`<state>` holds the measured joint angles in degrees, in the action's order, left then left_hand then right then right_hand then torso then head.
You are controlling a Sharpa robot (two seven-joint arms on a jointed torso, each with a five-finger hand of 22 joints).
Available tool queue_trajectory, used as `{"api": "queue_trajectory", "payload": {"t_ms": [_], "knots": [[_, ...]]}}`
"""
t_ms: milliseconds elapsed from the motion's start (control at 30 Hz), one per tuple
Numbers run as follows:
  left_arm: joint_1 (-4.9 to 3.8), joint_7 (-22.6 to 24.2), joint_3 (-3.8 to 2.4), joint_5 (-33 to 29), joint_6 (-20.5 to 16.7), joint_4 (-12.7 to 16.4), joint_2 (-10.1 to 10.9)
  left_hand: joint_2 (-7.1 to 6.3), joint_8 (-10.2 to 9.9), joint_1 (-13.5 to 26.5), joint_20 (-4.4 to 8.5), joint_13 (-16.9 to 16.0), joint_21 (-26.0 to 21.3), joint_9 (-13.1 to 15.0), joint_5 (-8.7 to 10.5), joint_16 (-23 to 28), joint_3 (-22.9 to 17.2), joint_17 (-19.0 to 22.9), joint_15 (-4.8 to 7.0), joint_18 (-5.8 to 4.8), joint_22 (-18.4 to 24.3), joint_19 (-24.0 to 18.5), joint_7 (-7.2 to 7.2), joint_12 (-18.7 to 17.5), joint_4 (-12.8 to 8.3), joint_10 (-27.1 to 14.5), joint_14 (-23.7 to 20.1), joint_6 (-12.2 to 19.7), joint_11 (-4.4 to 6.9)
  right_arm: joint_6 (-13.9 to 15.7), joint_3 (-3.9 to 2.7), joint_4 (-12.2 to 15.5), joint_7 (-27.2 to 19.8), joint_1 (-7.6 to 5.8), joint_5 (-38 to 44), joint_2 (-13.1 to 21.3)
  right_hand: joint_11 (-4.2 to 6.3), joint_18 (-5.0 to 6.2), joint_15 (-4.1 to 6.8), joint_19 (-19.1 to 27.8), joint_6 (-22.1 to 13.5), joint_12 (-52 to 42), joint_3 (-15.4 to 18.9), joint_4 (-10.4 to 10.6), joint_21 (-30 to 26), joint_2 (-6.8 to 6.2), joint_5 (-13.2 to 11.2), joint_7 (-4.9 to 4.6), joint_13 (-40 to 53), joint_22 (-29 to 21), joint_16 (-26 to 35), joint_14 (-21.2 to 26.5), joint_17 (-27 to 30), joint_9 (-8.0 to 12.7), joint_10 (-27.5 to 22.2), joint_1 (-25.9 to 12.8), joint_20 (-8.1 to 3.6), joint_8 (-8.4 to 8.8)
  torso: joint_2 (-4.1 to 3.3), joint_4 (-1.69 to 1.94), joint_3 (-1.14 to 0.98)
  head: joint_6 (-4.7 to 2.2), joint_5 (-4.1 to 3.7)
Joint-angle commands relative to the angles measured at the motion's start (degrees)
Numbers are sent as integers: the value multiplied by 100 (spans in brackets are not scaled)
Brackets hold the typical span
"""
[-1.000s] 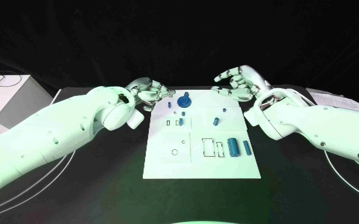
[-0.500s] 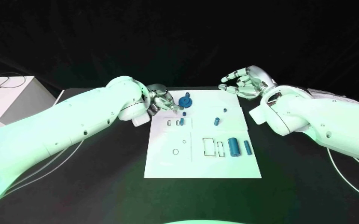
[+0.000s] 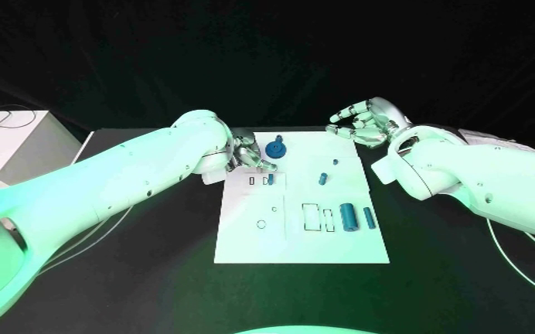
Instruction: Assemble the parts on the task board
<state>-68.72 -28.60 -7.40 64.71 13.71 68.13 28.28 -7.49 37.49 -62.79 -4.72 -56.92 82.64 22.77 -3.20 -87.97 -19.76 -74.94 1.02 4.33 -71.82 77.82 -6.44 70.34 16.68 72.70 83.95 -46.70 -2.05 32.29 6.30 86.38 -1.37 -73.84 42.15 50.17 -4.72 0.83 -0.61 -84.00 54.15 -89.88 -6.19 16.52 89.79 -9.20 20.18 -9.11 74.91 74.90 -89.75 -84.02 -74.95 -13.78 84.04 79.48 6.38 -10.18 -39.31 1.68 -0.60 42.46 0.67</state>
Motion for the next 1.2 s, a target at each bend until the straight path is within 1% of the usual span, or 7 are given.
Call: {"api": "queue_trajectory", "payload": {"t_ms": [33, 300, 367, 467, 667, 1100, 1200], "knots": [[-15, -78, 3, 109, 194, -71, -66, 25, 25, 47, 6, 15, -2, 9, 9, 17, 33, -1073, 41, -24, 14, -25, 7, -18, 8, -50, 463, -38, 0, -58, -1, -1, 67, -2, 130, -11, 30, -83, 45, -600, -29, -12, -31, -3, 21, 12, 29, -6, 1509, 1510, 2, -576, -1408, -1, 596, -7, -40, -16, -16, -9, -3, 18, -1], [-40, -92, 33, 104, 265, -270, -197, 82, 42, -35, 7, 70, -21, 36, 6, 39, -1, -1034, 43, -15, 55, -60, 11, -61, -4, -103, 448, -26, 3, -93, 0, -16, 133, -3, 205, -21, 29, -83, 45, -600, -30, -12, -32, -2, 21, 8, 35, -6, 1509, 1510, 6, -573, -1396, -1, 596, -11, -39, -17, -37, 3, -9, 55, -56], [-43, -91, 45, 85, 296, -296, -233, 82, 42, -35, 7, 70, -21, 36, 6, 39, -1, -1034, 43, -15, 55, -60, 11, -61, -4, -103, 448, -26, 3, -105, 1, -22, 145, -3, 227, -34, 29, -83, 45, -600, -30, -12, -32, -2, 21, 8, 35, -6, 1509, 1510, 6, -573, -1396, -1, 596, -11, -39, -17, -47, -2, -15, 62, -62], [-45, -88, 70, 43, 322, -331, -276, 82, 44, -39, 7, 70, -22, 38, 6, 41, -2, -1032, 43, -15, 57, -62, 11, -62, -4, -105, 447, -25, 3, -118, 4, -36, 159, -3, 245, -55, 29, -83, 45, -600, -30, -12, -32, -2, 21, 8, 35, -6, 1509, 1510, 6, -573, -1396, -1, 596, -11, -39, -17, -53, -5, -6, 85, -82], [-46, -79, 99, -31, 319, -415, -339, 72, 47, -40, 7, 77, -27, 44, 10, 46, 4, -1022, 43, -12, 69, -71, 9, -68, -1, -113, 443, -21, 1, -123, 6, -39, 176, -3, 271, -77, 29, -83, 44, -600, -28, -12, -33, 0, 21, 4, 38, -6, 1509, 1510, 6, -573, -1393, -2, 596, -18, -38, -19, -78, -26, -9, 95, -103], [-46, -70, 114, -107, 494, -405, -363, 74, 57, -82, 4, 109, -43, 64, 8, 52, -8, -1015, 40, -5, 102, -99, 6, -93, -7, -147, 438, -3, -1, -143, 8, -87, 214, -3, 349, -119, 29, -83, 44, -600, -28, -12, -33, 2, 21, 2, 40, -6, 1509, 1510, 6, -572, -1393, -2, 596, -22, -38, -19, -81, -15, -2, 137, -108], [-46, -70, 117, -107, 523, -400, -366, 49, 62, -111, 2, 119, -51, 77, 8, 60, -4, -1002, 38, -2, 117, -114, 2, -102, -10, -164, 432, 13, -4, -153, 10, -101, 218, -3, 376, -133, 28, -83, 43, -599, -27, -12, -34, 4, 20, 1, 40, -6, 1509, 1509, 7, -572, -1392, -2, 596, -30, -38, -20, -81, -26, -12, 135, -77]]}}
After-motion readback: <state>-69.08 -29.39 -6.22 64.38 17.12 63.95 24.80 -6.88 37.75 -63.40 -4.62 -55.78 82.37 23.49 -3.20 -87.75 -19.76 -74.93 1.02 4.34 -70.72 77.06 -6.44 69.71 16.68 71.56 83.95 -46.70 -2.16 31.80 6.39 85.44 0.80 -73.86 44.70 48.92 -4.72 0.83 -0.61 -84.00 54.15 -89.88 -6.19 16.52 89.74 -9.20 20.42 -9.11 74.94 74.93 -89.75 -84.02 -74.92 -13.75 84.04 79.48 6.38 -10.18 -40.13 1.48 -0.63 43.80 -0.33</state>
